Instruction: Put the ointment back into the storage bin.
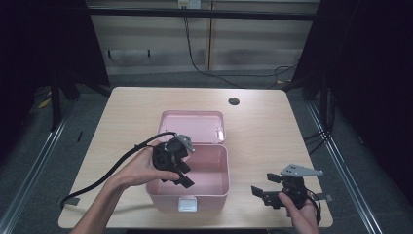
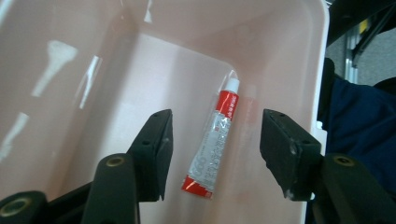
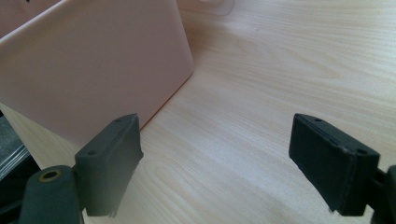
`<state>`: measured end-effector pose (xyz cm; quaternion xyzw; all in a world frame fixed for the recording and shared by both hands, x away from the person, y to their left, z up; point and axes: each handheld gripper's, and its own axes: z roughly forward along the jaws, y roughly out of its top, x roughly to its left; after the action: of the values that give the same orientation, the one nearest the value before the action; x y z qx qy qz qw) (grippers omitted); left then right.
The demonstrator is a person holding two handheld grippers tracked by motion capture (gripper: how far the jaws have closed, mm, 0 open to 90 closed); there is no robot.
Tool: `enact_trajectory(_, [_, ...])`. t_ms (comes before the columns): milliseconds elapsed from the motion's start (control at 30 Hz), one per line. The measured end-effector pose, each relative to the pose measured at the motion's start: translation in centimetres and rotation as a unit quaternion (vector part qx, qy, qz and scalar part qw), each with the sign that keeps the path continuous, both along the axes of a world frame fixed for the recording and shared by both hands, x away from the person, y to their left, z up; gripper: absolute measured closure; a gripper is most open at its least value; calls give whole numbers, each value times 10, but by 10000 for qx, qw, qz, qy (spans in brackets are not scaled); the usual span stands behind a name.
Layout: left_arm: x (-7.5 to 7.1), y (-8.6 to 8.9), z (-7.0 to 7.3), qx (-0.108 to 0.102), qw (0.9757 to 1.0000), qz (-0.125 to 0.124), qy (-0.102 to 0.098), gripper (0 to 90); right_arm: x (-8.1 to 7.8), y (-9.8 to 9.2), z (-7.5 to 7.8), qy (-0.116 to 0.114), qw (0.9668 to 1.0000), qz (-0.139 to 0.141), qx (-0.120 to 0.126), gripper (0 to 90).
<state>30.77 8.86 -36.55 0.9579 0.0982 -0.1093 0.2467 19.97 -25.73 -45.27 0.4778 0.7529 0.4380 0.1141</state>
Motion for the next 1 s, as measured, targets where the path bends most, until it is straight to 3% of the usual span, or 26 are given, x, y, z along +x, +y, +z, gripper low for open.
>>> enact_trajectory(233, [-4, 13, 9, -226, 9995, 203, -122, 421, 0, 0, 0, -3, 10000, 0, -1, 162])
enact_trajectory(300, [-6, 16, 12, -171, 9993, 230, -260, 410, 0, 0, 0, 6, 10000, -3, -16, 162])
enact_trajectory(533, [-10, 29, 19, -424, 9975, 394, -399, 398, 0, 0, 0, -1, 10000, -9, -24, 162])
enact_trajectory(667, [-10, 41, 22, -554, 9953, 629, -481, 379, 0, 0, 0, -1, 10000, -12, -18, 162])
enact_trajectory(733, [-10, 49, 25, -678, 9947, 630, -443, 378, 0, 0, 0, 1, 10000, -18, -27, 162])
enact_trajectory(1000, [-13, 87, 31, -768, 9910, 928, -586, 376, 0, 0, 0, 11, 10000, -36, -8, 162])
